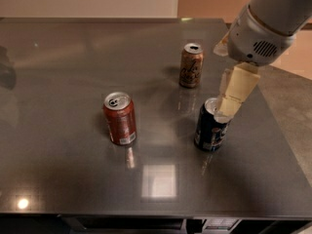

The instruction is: Move coke can near orange can

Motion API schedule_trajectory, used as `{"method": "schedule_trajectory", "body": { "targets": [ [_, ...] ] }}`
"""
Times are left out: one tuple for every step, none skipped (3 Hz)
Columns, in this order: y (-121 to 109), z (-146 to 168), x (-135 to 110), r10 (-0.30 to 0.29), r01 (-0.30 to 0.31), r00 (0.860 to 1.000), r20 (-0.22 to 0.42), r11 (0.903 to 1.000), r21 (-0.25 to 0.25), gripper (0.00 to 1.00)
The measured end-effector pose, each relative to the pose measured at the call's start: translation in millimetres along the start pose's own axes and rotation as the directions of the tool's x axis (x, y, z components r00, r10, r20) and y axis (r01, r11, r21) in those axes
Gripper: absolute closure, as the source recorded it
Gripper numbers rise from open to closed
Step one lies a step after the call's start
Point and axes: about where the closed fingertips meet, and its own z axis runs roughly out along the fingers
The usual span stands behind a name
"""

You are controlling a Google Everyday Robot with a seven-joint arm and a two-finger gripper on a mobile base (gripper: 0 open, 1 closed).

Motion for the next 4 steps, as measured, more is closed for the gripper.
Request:
{"method": "schedule_trajectory", "body": {
  "targets": [
    [5.9,5.4,-27.0,-0.033,0.035,0.998,0.047,0.9989,-0.033,0.00],
    [21.1,6.5,-56.6,-0.081,0.087,0.991,0.105,0.9951,-0.047,0.00],
    [35.6,15.5,-84.2,-0.124,0.133,0.981,0.147,0.9896,-0.054,0.00],
    [42.9,38.0,-109.3,-0.157,0.170,0.974,0.165,0.9831,-0.067,0.00]
  ]
}}
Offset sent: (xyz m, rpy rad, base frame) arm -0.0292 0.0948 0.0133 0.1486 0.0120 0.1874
